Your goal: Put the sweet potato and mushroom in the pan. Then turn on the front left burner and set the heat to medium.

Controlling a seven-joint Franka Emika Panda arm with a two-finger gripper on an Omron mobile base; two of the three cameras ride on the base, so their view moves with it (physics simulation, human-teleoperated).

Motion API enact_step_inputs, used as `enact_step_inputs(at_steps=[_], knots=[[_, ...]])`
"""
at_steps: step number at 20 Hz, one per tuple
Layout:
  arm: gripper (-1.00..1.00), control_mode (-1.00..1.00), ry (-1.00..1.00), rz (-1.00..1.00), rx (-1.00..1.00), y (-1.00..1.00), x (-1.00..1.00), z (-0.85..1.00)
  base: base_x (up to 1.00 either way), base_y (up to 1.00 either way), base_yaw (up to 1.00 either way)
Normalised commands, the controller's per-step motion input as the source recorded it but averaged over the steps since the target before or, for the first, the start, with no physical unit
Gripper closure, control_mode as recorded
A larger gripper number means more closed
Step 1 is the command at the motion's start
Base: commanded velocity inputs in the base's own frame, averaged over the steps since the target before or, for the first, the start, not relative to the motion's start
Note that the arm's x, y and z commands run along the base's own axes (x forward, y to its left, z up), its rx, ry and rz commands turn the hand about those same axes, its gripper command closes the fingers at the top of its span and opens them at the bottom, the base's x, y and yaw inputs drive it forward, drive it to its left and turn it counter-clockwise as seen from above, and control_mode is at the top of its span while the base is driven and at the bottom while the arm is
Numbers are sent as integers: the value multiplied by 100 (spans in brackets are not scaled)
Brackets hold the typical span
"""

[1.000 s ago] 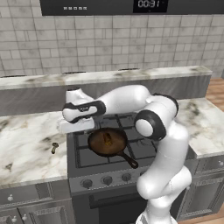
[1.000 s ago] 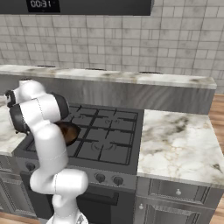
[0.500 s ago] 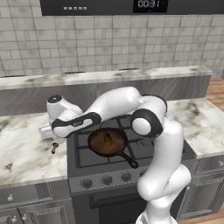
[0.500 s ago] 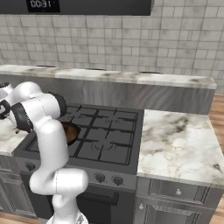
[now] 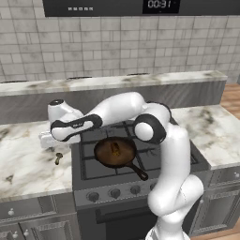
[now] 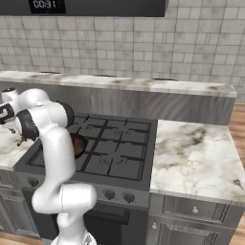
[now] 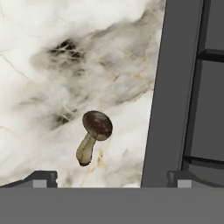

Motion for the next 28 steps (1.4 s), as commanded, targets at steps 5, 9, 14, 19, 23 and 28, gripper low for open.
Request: enact_step_inputs(at_steps=[5,9,14,19,23,28], knots=[[-100,-100,23,0,0,0,12,-7,0,0,0],[-100,-100,13,0,0,6,12,-26,0,0,0],[-100,-100,17,0,-1,13,15,-36,0,0,0],[-100,-100,6,-3,-1,12,7,-16,0,0,0],[-100,-100,3,-5,-5,5,3,-2,0,0,0],[-100,-100,0,-5,-7,7,-5,0,0,0,0]])
